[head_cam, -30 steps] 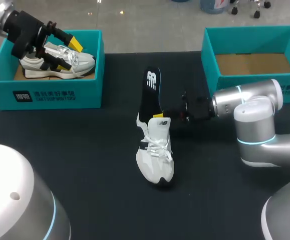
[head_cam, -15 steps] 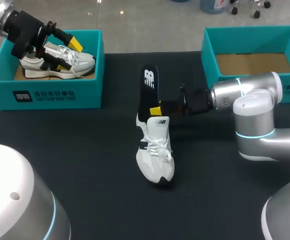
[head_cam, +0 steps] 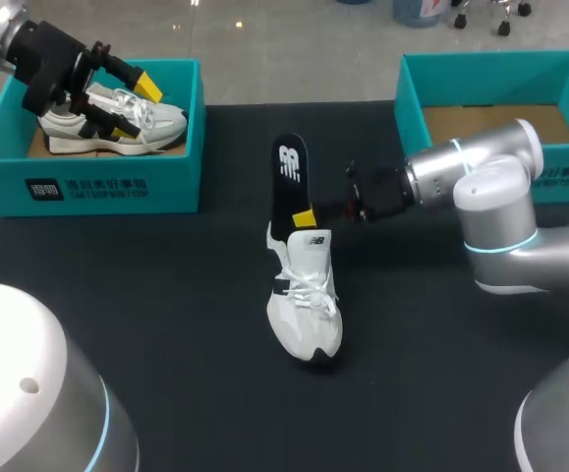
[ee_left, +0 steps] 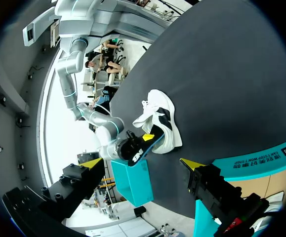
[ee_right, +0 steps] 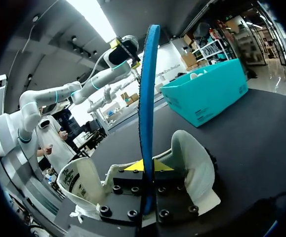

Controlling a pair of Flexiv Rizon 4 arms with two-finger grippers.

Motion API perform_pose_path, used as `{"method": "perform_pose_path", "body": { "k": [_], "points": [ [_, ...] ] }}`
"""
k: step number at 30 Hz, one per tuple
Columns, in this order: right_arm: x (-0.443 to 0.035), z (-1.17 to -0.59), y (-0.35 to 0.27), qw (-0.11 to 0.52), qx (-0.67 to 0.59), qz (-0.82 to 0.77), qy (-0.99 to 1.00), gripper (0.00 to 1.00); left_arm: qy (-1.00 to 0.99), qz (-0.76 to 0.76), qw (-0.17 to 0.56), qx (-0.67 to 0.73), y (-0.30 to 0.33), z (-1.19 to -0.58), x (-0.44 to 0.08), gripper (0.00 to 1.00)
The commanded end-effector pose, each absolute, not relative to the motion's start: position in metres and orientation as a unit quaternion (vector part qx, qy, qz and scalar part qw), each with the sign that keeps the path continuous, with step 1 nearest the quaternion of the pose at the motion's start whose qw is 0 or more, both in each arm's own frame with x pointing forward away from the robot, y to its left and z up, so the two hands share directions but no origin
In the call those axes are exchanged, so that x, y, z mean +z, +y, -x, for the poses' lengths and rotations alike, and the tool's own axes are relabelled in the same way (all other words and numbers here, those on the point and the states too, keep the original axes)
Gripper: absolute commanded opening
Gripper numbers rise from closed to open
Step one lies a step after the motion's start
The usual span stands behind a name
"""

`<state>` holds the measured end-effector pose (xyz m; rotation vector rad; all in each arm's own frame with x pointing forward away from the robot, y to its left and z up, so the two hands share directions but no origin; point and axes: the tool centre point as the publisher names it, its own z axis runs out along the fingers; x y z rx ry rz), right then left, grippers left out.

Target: Take the shoe out of the shoebox, open the shoe tongue, remove and reinsert the insole, then place the shoe into the shoebox

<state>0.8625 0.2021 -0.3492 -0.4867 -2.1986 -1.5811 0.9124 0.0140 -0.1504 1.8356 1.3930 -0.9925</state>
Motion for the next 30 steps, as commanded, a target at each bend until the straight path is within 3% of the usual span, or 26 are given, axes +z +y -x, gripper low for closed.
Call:
{"method": "perform_pose_path", "body": {
  "k": [1, 12, 14, 16, 22, 26, 28, 29, 30],
  "points": [
    [-0.360, -0.860, 0.202, 0.212, -0.543, 0.169, -0.795, 0.00, 0.528, -0.696, 0.310, -0.375, 0.014, -0.912, -0.150, 1.00],
    [-0.367, -0.841, 0.206, 0.237, -0.526, 0.169, -0.799, 0.00, 0.528, -0.696, 0.310, -0.375, 0.014, -0.912, -0.150, 1.00],
    [-0.360, -0.843, 0.207, 0.230, -0.531, 0.167, -0.798, 0.17, 0.528, -0.696, 0.310, -0.375, 0.014, -0.912, -0.150, 1.00],
    [-0.353, -0.846, 0.208, 0.223, -0.537, 0.164, -0.797, 0.27, 0.528, -0.696, 0.310, -0.375, 0.014, -0.912, -0.150, 1.00],
    [-0.336, -0.856, 0.209, 0.210, -0.548, 0.159, -0.794, 0.35, 0.528, -0.696, 0.310, -0.375, 0.014, -0.912, -0.150, 1.00],
    [-0.331, -0.859, 0.209, 0.206, -0.548, 0.158, -0.795, 0.28, 0.528, -0.696, 0.310, -0.375, 0.014, -0.912, -0.150, 1.00],
    [-0.331, -0.861, 0.210, 0.205, -0.547, 0.158, -0.796, 0.13, 0.528, -0.696, 0.310, -0.375, 0.014, -0.912, -0.150, 1.00],
    [-0.331, -0.861, 0.210, 0.206, -0.544, 0.158, -0.798, 0.00, 0.528, -0.696, 0.310, -0.375, 0.014, -0.912, -0.150, 1.00],
    [-0.332, -0.861, 0.211, 0.209, -0.539, 0.156, -0.801, 0.00, 0.528, -0.696, 0.310, -0.375, 0.014, -0.912, -0.150, 1.00]
  ]
}}
